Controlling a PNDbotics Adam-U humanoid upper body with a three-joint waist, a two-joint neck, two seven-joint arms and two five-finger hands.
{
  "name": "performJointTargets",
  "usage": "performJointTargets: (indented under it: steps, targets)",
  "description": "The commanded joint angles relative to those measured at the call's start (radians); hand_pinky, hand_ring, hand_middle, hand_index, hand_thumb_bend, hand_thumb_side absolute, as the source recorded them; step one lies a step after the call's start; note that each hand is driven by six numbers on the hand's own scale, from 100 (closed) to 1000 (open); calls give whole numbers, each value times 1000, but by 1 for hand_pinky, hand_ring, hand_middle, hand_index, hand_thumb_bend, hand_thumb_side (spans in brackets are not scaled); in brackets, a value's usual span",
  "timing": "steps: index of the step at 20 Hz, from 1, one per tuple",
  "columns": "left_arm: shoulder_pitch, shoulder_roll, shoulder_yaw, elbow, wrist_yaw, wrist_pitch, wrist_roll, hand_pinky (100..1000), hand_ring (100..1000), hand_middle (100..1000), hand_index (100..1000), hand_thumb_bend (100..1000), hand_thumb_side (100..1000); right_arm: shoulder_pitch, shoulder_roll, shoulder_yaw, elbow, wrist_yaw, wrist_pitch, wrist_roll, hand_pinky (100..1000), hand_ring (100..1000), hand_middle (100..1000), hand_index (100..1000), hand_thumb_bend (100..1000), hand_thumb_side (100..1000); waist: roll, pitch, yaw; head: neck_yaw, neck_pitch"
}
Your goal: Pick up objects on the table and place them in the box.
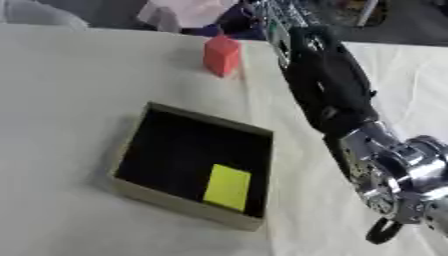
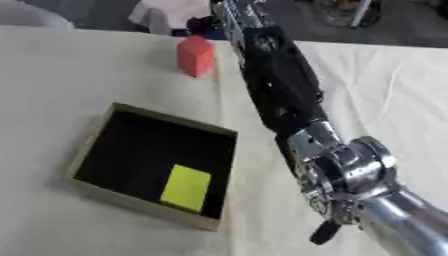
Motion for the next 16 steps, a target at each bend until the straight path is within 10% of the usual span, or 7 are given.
performJointTargets:
  steps: [1,16]
  targets:
    - [-7,14,6,-20,-2,1,-2,660,752,696,770,293,642,-19,-10,4,-21,-50,-15,-18,987,1000,953,1000,100,991,6,-17,0,-2,-8]
    - [-7,10,7,-20,-2,3,-5,660,751,696,769,289,629,5,-9,33,10,-149,-28,-32,993,1000,950,1000,100,828,4,-14,3,-2,-13]
